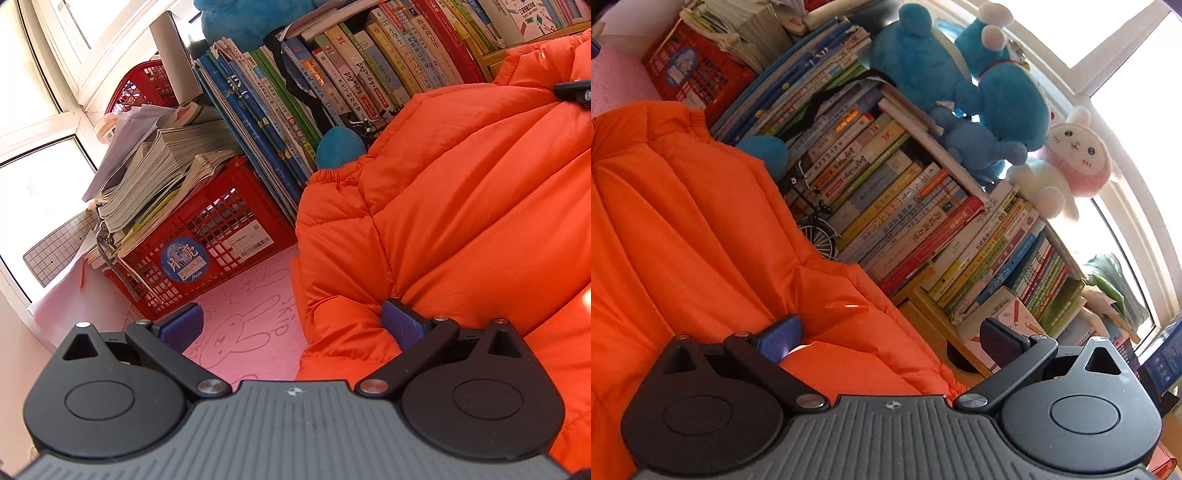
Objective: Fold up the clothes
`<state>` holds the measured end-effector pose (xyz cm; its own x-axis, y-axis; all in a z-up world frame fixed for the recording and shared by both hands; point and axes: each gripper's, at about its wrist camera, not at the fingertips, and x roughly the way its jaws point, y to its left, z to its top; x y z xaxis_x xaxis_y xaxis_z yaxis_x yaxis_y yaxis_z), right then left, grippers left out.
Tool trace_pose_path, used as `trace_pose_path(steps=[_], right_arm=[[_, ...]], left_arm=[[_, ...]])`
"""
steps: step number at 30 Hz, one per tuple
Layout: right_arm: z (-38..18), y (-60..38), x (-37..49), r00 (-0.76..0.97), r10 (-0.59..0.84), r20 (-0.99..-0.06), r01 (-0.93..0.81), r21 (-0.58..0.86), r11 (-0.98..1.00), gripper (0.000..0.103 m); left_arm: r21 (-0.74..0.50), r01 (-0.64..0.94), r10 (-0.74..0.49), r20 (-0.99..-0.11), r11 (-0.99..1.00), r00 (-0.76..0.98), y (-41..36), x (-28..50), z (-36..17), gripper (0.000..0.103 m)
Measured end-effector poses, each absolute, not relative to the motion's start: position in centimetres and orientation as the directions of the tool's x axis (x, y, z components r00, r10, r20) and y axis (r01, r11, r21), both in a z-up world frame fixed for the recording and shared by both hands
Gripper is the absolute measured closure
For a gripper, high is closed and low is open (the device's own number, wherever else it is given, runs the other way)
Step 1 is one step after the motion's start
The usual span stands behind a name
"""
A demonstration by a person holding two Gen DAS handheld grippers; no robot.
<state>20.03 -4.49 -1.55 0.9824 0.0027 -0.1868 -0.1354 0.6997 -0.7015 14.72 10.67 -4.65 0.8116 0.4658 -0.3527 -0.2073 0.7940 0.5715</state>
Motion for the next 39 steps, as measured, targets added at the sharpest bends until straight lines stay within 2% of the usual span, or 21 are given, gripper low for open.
trace_pose_path(steps=[4,7,10,13,16,20,24,27,32,36,39], right_arm=[[-2.3,-5.7,20.6,0.973,-0.016,-0.231,-0.143,-0.652,0.745,0.001],[-3.2,-5.9,20.5,0.975,-0.01,-0.223,-0.137,-0.631,0.764,0.001],[-3.3,-6.3,20.8,0.97,0.003,-0.244,-0.151,-0.59,0.793,0.001],[-3.3,-6.7,20.8,0.968,0.011,-0.25,-0.156,-0.568,0.808,0.001],[-3.3,-6.9,20.7,0.969,0.019,-0.248,-0.158,-0.553,0.818,0.001],[-3.1,-7.7,20.9,0.964,0.044,-0.264,-0.178,-0.512,0.84,0.001],[-1.3,-9.7,20.8,0.948,0.15,-0.281,-0.249,-0.363,0.898,0.001],[0.9,-10.7,20.9,0.942,0.217,-0.257,-0.276,-0.22,0.936,0.001],[0.1,-9.2,23.0,0.935,0.182,-0.306,-0.272,-0.284,0.92,0.001],[-1.4,-8.8,24.0,0.922,0.163,-0.351,-0.277,-0.305,0.911,0.001],[-2.4,-7.9,24.2,0.918,0.136,-0.373,-0.282,-0.368,0.886,0.001]], left_arm=[[0.589,-0.222,0.467,-0.304,0.777,0.83,10.2,14.2,-4.0,0.001],[0.576,-0.242,0.423,-0.203,0.781,0.883,8.4,13.0,-0.5,0.004],[0.571,-0.208,0.334,-0.124,0.794,0.934,5.8,13.0,2.7,0.001],[0.628,-0.114,0.264,-0.151,0.77,0.953,2.8,15.9,2.3,0.001],[0.67,-0.054,0.262,-0.215,0.74,0.941,1.3,19.3,-0.4,0.002],[0.647,-0.039,0.261,-0.251,0.762,0.932,1.6,20.9,-2.2,0.002],[0.615,-0.013,0.218,-0.26,0.789,0.941,2.2,20.3,-1.0,0.003],[0.615,-0.014,0.189,-0.222,0.789,0.957,1.8,20.4,-0.2,0.002],[0.633,-0.039,0.247,-0.243,0.773,0.938,1.3,23.0,-1.6,0.001],[0.54,-0.032,0.244,-0.325,0.841,0.914,2.7,24.1,-2.7,0.0],[0.558,-0.028,0.255,-0.334,0.829,0.907,2.6,24.4,-3.4,0.0]])
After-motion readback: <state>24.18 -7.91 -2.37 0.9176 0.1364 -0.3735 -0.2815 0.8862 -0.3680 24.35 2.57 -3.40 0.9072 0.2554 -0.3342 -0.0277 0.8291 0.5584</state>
